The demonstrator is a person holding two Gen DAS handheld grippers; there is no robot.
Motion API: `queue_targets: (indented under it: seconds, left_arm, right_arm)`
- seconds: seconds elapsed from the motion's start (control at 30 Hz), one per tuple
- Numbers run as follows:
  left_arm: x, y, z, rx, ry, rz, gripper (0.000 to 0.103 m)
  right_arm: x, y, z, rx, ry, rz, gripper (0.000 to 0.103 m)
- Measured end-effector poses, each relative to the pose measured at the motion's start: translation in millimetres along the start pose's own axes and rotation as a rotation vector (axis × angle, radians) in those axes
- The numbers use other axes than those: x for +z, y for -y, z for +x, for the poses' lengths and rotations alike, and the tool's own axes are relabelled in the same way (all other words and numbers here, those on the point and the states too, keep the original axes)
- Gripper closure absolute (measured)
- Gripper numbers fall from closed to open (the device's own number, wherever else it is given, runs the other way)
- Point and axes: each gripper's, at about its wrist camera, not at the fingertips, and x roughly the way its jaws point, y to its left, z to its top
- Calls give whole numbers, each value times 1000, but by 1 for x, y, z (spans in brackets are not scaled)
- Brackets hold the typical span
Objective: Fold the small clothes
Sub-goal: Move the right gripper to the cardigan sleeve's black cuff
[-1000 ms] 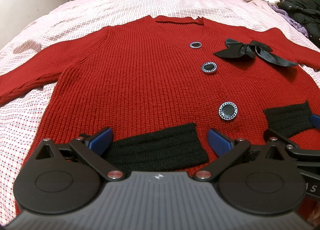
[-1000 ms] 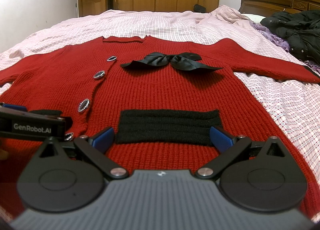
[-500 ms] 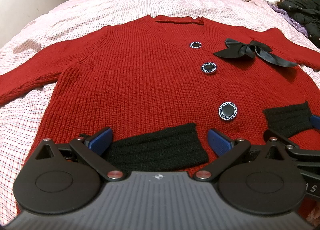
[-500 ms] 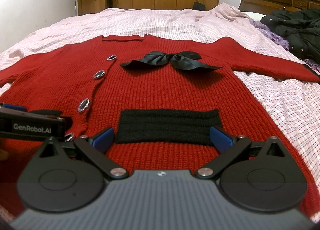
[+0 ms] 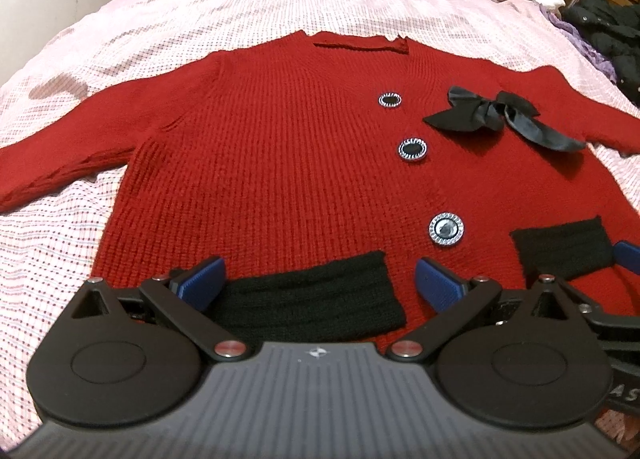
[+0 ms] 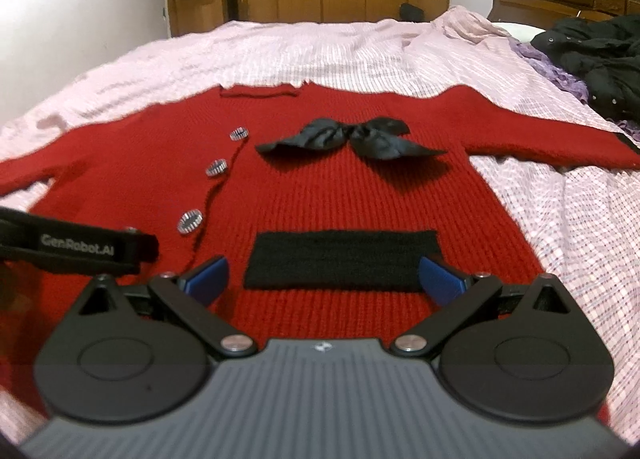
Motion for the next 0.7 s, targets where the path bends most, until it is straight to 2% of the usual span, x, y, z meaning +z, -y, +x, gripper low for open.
queue_targets:
  seconds: [0.3,0.7]
  left_arm:
    - [21,4,-15,23,40,27,0]
    - [57,27,0,14,50,52,0]
  right_arm:
    - [28,38,-11,30,51,61,0]
    - [54,143,11,-91,57,207,0]
